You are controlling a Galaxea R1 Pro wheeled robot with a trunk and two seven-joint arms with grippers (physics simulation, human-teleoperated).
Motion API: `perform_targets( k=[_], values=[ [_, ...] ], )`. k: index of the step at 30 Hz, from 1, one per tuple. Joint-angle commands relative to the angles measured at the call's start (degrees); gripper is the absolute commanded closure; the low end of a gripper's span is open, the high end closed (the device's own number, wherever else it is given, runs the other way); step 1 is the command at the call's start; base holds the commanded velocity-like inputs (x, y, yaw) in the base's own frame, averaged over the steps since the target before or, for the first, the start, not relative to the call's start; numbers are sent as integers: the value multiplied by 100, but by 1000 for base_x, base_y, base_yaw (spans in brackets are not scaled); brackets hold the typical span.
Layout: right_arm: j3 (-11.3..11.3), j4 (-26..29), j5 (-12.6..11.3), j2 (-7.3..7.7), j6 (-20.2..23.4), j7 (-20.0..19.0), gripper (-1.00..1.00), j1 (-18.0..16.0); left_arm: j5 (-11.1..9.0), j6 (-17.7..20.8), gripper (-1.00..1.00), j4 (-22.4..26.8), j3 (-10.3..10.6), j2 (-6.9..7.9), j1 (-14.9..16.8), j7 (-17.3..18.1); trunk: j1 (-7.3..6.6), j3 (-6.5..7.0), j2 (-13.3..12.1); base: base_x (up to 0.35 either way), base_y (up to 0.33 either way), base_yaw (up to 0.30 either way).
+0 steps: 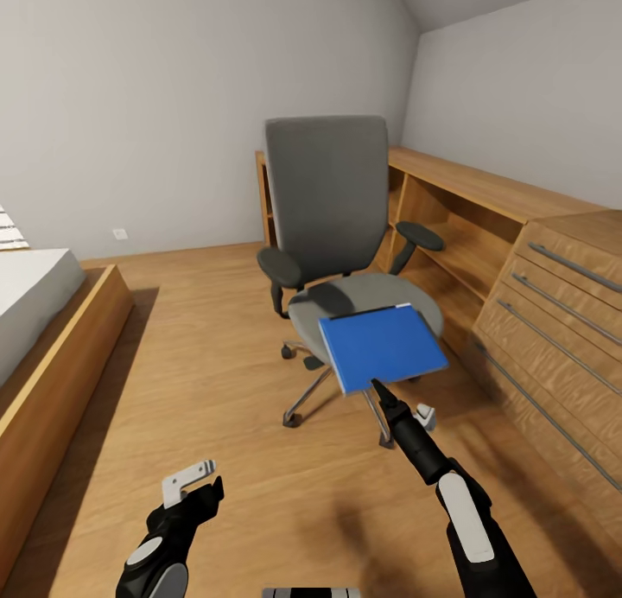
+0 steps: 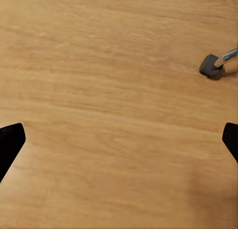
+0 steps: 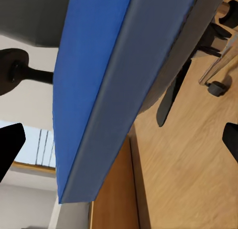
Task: In the bedroom, organize the workspace by keeping the computer under the desk, ensuring the monitor is on the desk, placing the keyboard on the desk next to the monitor, placing the mouse on the desk next to the keyboard, moving the folder from the swivel chair onto the desk next to the mouse, stacking the notebook on top of the folder with the pen on top of the notebook, and positioning the swivel chair next to the desk.
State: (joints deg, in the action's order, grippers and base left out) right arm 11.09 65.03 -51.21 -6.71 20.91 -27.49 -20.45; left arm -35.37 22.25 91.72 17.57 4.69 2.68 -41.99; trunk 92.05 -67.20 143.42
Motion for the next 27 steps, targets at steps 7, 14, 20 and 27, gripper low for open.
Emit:
perform_targets(
  k=[7, 14, 20, 27],
  values=[
    [17, -4, -47, -6, 53, -6, -100, -3, -33, 19, -100, 4, 17, 6, 5, -46, 1, -5, 2, 124, 19, 0],
    [18, -7, -47, -6, 53, -2, -100, -3, -32, 24, -100, 4, 18, 6, 5, -46, 1, -5, 2, 19, 3, 0],
    [17, -7, -47, -6, 53, 3, -100, -3, -32, 21, -100, 3, 18, 6, 5, -46, 1, -5, 2, 15, 47, 0],
    [17, -7, -47, -4, 53, 6, -100, -3, -31, 23, -100, 3, 18, 6, 5, -46, 1, -5, 2, 60, 128, 0]
  ],
)
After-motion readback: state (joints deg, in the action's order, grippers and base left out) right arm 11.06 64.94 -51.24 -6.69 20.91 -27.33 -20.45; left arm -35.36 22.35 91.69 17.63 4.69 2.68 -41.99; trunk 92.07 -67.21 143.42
